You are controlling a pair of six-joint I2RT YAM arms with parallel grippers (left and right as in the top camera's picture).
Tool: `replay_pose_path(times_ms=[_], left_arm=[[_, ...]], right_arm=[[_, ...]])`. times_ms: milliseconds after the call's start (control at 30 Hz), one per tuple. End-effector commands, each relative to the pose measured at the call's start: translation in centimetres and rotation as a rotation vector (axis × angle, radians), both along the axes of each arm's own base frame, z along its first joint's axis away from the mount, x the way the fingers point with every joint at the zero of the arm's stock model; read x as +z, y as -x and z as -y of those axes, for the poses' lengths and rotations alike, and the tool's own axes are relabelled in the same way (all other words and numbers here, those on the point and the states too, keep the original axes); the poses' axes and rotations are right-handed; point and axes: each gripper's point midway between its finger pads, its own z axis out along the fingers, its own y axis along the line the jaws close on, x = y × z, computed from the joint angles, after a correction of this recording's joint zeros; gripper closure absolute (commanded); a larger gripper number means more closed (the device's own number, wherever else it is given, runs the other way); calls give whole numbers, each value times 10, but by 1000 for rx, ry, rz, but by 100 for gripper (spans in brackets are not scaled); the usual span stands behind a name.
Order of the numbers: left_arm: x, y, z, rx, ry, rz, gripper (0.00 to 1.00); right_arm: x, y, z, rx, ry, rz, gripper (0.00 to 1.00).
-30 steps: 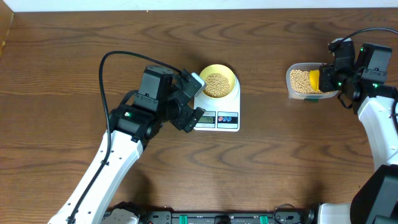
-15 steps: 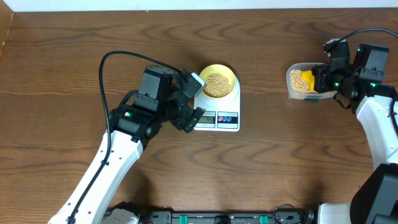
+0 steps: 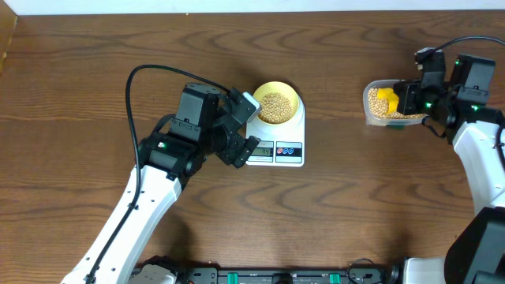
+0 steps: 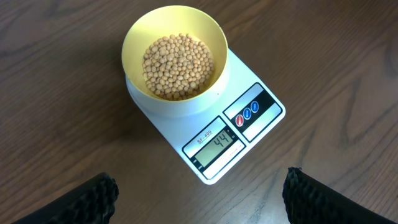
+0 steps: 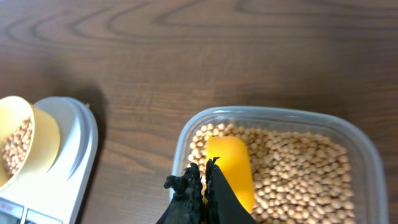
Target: Scoop item into bowl and weigh 50g on scale
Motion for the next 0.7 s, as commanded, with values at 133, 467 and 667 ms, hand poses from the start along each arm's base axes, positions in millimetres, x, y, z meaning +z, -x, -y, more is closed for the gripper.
replay_pose_path(times_ms=[133, 467, 667], left_arm=[[2, 2, 0, -14, -5, 16, 12], [2, 2, 0, -14, -5, 16, 13], [2, 2, 0, -14, -5, 16, 13]], right_arm=[[8, -7, 27, -140, -101, 10, 99], [25, -5, 46, -191, -286, 40, 99], [43, -7, 39, -128, -389, 90, 99]])
